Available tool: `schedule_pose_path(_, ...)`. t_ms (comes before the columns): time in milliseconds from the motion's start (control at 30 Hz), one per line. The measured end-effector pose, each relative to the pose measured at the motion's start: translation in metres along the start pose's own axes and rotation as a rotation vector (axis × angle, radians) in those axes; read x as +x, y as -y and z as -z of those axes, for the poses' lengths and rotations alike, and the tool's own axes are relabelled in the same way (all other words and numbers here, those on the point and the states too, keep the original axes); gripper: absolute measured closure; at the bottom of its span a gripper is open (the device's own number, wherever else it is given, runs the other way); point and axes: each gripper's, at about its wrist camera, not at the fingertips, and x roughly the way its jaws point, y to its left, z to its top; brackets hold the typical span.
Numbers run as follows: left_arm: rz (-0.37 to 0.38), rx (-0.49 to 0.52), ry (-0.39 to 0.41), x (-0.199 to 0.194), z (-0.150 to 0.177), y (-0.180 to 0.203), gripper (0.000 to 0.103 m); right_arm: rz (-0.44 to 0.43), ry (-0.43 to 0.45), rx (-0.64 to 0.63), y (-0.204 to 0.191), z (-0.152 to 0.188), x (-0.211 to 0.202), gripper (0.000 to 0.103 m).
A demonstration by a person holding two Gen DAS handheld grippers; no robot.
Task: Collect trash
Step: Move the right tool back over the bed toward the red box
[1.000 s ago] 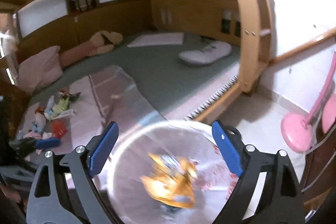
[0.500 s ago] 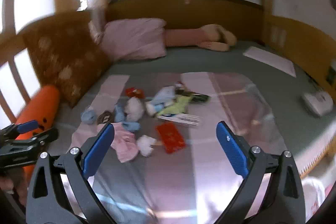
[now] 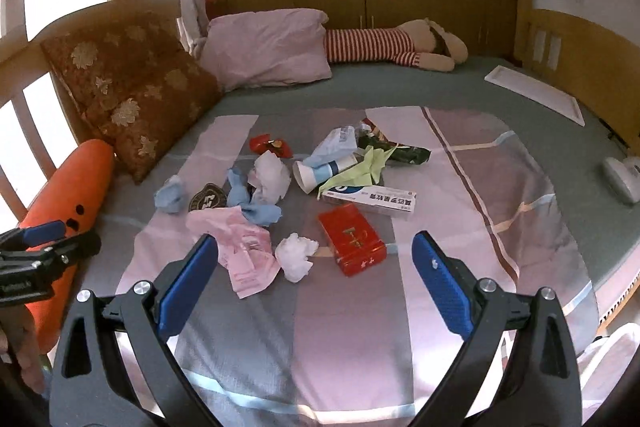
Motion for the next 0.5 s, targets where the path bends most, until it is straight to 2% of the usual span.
schedule_pose_path(500, -0.007, 0.029, -0.039, 0.012, 0.005, 0.007, 0.004, 0.002, 0.0, 0.002, 0.003, 0.001, -0.002, 0.007)
